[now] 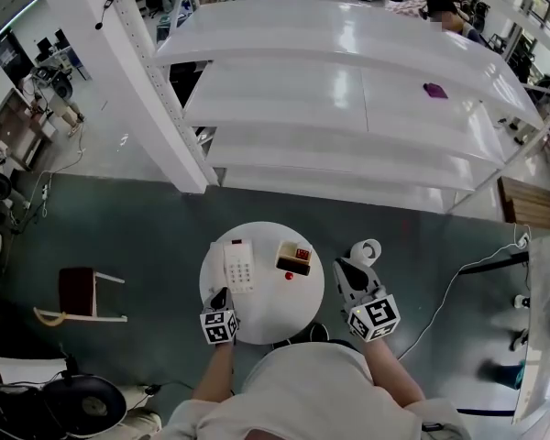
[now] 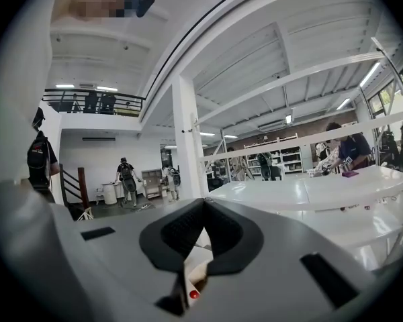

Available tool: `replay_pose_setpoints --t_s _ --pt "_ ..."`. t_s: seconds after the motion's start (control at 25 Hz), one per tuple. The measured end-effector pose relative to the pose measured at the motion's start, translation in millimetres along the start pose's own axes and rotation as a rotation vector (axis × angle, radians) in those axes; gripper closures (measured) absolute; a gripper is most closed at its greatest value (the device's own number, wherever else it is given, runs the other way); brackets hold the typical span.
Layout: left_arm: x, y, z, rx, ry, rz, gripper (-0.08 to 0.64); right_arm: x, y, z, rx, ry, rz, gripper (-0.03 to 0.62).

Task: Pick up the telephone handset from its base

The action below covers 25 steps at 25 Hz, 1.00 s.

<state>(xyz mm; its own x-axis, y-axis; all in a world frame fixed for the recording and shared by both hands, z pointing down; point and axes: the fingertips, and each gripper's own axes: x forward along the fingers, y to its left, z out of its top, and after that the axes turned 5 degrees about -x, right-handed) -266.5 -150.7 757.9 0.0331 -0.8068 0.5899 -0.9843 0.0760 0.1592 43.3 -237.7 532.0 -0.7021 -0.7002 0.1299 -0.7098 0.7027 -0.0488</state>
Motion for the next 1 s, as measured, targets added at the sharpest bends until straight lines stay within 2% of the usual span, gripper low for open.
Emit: replay_pose_setpoints --t_s 0.24,0.52,0.76,0.88,1.0 --pt "19.2 15.4 -7.2 0.036 0.055 0.025 0.538 5.7 0.5 -5.6 0.008 0.010 -0.002 0.584" --pt "38.7 36.4 -3.9 0.024 0.078 0.049 0.538 15.4 2.9 -9.9 0.016 0.024 -0.004 0.584" --pt "56.8 37.8 -12.2 0.064 0.151 0.019 0.530 17.3 8.1 -13.3 0.005 0.043 0.016 0.584" --pt "66.0 39.2 -16.0 0.047 0.183 0.014 0.347 16.5 9.9 -16.6 0.002 0.052 0.024 0.584" --pt "72.1 45.8 -17.0 0.026 0.194 0.027 0.283 16.4 11.1 -20.7 0.009 0.061 0.025 0.584"
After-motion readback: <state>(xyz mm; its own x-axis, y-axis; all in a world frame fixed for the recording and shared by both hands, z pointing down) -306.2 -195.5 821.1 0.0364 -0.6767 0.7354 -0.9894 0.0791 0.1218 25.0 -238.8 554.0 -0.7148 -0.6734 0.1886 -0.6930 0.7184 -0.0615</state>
